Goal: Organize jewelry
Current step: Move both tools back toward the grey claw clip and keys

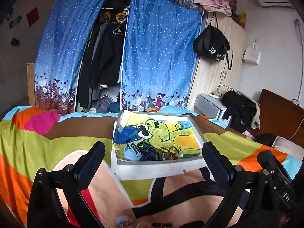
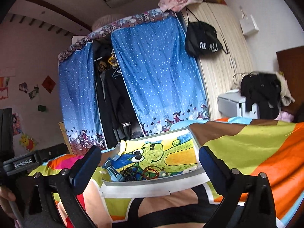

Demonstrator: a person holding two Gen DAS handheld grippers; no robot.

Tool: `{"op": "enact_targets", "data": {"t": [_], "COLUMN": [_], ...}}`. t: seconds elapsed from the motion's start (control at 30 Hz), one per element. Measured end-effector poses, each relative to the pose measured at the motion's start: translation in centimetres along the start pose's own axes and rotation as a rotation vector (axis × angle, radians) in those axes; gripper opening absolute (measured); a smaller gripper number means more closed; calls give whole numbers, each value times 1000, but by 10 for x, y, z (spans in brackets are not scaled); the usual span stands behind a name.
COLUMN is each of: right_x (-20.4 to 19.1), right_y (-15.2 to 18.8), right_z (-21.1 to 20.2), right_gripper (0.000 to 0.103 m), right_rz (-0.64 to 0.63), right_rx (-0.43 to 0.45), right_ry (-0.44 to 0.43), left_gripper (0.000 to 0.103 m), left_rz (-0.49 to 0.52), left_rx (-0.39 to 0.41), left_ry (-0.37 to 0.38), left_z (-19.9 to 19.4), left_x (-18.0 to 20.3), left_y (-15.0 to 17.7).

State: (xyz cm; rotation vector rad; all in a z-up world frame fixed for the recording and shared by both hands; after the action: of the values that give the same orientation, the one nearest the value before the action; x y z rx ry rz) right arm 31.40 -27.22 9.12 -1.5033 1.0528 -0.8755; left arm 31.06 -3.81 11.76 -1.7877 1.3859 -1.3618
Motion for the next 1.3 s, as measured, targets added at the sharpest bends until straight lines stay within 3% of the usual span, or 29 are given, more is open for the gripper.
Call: {"op": "enact_targets", "data": {"t": [0.37, 0.83, 1.1, 1.3], "right_x": [-27, -64, -77, -74], "right_y": [22, 67, 92, 115], "right_z": [-63, -99, -108, -108], "right_gripper": [103, 103, 103, 103], "right_rz": [-67, -115, -110, -37], "right_rx": [1, -104, -200, -311], "right_ry": [33, 21, 24, 44], "left_gripper": [100, 100, 100, 100], "left_rz": [69, 104, 200, 112], "left_rx": [16, -29, -109, -219], "left_ry": [-2, -36, -70, -109], "left_z": [-60, -86, -86, -78], "left_x": [-6, -38, -64, -89], "left_y": [46, 97, 141, 165]}}
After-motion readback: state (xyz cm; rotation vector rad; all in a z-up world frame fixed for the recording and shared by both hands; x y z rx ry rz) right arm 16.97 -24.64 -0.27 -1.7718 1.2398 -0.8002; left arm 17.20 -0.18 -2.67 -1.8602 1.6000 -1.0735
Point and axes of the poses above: each gripper's, at about its wrist camera, not at the fingertips, and z roughly the way its jaws point, x to its right, y to its underside, the point moved 4 cm from there along z, roughly the way its jaws point, and after that the axes turned 13 degrees about -z, right-handed, at the moved point
